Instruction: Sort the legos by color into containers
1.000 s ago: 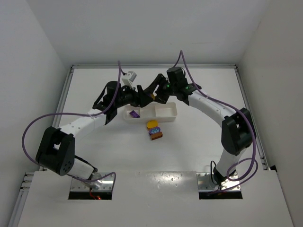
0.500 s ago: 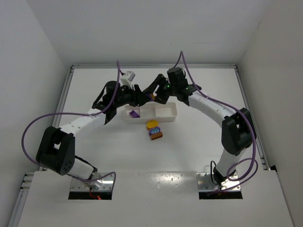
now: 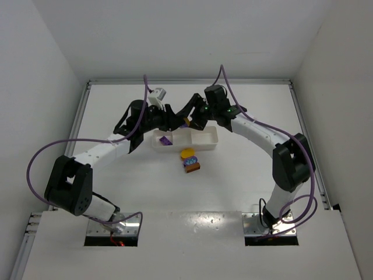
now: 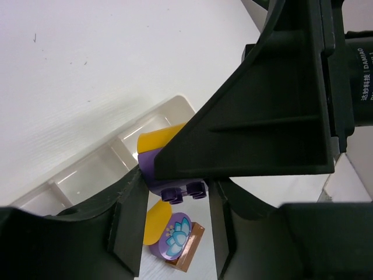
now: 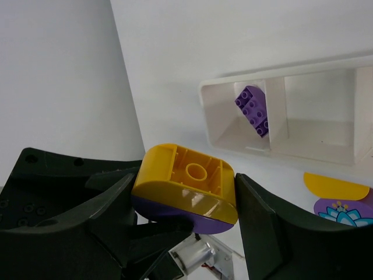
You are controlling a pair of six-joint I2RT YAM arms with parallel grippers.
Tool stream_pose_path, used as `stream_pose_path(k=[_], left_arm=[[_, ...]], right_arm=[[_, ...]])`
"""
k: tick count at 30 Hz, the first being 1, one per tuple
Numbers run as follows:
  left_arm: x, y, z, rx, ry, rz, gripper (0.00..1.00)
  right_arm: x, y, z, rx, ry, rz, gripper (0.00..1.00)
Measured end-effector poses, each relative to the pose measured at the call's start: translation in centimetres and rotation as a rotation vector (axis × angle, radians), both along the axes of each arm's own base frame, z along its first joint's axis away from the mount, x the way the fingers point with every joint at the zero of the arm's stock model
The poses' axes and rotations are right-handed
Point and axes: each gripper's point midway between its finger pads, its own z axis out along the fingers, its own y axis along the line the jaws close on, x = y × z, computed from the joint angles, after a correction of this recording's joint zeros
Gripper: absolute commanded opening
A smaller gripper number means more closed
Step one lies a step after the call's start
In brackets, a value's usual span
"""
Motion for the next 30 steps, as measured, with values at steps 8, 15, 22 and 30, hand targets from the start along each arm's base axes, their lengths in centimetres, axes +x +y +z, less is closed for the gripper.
stream_pose_path(k=[8, 15, 22, 30], left_arm=[[0.0, 0.0, 0.1, -0.011, 0.013, 0.006, 0.25], [-0.4, -0.2, 0.1, -0.016, 0.006, -0.017, 0.23], [-2.7, 0.2, -1.4, -0.006, 0.025, -0.057, 0.22], [-5.1, 1.0, 0.1, -0.057, 0.009, -0.176, 0.22]], right_arm=[[0.1, 0.0, 0.2, 0.004, -0.008, -0.001, 0.12], [0.2, 0.1, 0.6, 0.04, -0.017, 0.025, 0.96], [1.0, -0.5, 2.0, 0.109, -0.053, 0.059, 0.99], [1.2, -3.6, 3.6, 0.229, -0.252, 0.193, 0.99]])
